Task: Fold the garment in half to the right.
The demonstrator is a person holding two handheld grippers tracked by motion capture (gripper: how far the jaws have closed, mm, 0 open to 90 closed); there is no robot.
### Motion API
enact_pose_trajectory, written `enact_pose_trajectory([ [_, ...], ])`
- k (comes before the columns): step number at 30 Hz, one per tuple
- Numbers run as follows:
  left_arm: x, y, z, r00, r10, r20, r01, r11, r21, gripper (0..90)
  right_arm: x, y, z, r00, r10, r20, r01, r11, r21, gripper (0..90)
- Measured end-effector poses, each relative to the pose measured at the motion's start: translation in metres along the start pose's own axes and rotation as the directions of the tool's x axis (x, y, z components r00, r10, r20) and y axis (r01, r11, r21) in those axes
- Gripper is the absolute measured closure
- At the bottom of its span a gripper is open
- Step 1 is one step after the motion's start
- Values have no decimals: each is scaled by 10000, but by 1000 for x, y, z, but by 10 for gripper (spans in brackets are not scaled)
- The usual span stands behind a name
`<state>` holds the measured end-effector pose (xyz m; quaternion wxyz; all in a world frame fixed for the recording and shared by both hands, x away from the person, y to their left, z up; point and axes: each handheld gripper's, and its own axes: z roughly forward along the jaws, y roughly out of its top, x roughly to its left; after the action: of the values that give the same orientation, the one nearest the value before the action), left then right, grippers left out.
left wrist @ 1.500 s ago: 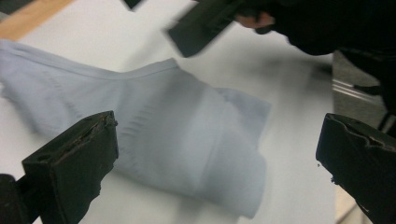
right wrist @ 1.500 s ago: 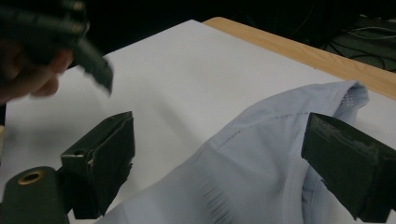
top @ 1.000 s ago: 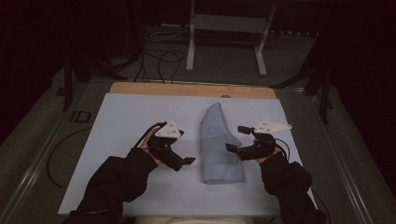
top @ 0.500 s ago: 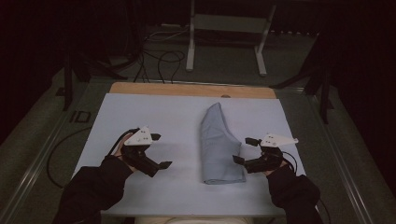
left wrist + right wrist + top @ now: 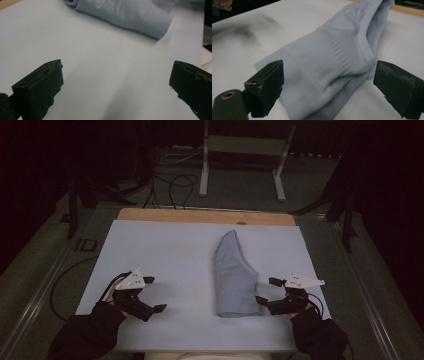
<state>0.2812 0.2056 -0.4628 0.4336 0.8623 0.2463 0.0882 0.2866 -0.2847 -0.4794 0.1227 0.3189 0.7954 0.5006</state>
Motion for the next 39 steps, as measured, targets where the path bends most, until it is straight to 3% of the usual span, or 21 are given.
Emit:
enact_pose_trajectory([
  [3,2,-18,-2,9992,-355,-187,356,9993,63,0,1,-10,-3,9999,136,45,-137,9998,141,95],
  [5,3,-21,-2,9987,-443,-245,446,9989,111,0,1,-13,-3,9998,174,23,-174,9998,121,95],
  [9,6,-44,-7,9941,-973,-486,984,9949,217,1,1,-22,-5,9996,234,183,-238,9995,227,96],
  [15,8,-61,-13,9868,-1421,-775,1440,9894,193,1,-1,-29,-7,9984,387,422,-404,9984,395,96],
  [28,7,-69,-15,9754,-1616,-1497,1683,9852,335,1,-1,-39,-13,9947,753,707,-780,9963,367,96],
  [33,5,-67,-15,9621,-1781,-2067,1816,9834,-21,1,-3,-38,-10,9946,696,768,-719,9970,276,96],
  [39,6,-69,-17,9566,-1926,-2185,1920,9811,-244,1,-5,-41,-6,9940,847,689,-874,9954,381,96],
])
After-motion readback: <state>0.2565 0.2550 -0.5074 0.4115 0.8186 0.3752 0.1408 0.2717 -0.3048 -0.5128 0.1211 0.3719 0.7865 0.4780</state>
